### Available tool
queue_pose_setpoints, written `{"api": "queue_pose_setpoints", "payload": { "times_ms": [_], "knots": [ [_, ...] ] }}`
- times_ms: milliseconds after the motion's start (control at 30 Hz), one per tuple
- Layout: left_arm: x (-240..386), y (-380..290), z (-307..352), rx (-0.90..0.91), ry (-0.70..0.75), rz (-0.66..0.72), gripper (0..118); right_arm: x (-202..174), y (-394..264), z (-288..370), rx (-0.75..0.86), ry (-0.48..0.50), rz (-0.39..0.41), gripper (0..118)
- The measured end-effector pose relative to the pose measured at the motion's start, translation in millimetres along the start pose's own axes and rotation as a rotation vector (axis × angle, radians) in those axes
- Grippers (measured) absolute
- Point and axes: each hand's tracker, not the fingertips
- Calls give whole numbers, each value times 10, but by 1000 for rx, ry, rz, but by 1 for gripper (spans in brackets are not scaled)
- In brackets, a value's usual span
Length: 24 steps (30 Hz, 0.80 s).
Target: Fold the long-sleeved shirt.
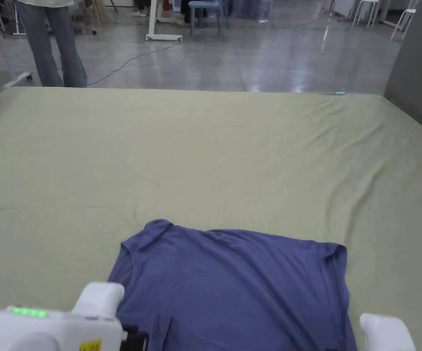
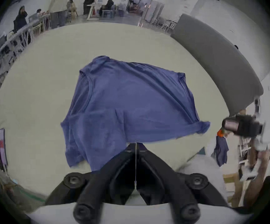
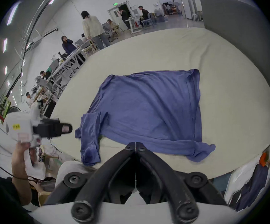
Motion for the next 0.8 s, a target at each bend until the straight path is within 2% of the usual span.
{"api": "queue_pose_setpoints", "payload": {
  "times_ms": [33,67,100,133,167,200,233,400,533,600,633,667,700,733,800],
  "knots": [
    [-95,187,-70,30,-3,25,4,16,0,-37,-7,4,-4,0],
    [-191,406,-155,52,20,27,35,33,-1,-75,-16,6,-6,0],
    [-322,647,-261,65,48,-3,52,70,7,-118,-29,4,-3,0],
    [-466,904,-432,45,43,-9,52,102,5,-149,-37,-2,0,0],
    [-603,1096,-586,26,61,0,98,138,7,-174,-44,-9,-1,0],
    [-756,1245,-701,26,114,45,118,190,13,-203,-56,-17,-5,0],
    [-889,1476,-872,24,166,57,116,257,29,-233,-66,-29,-15,0],
    [-1315,1878,-1572,-48,222,93,115,559,115,-389,-90,-98,-72,0],
    [-1365,1930,-2050,-115,202,-17,100,731,261,-576,-108,-140,-84,0],
    [-1309,1909,-2162,-135,229,-85,75,815,379,-676,-110,-157,-101,0],
    [-1272,1891,-2178,-124,298,-128,70,864,464,-727,-109,-161,-108,0],
    [-1263,1879,-2152,-110,276,-145,60,901,557,-764,-110,-172,-109,0],
    [-1250,1880,-2109,-110,251,-114,35,949,673,-805,-105,-180,-105,0],
    [-1252,1896,-2048,-84,205,-94,1,1012,820,-847,-92,-177,-100,0],
    [-1098,1891,-1811,-52,89,-41,1,1112,1141,-974,-73,-192,-56,0]
  ]
}}
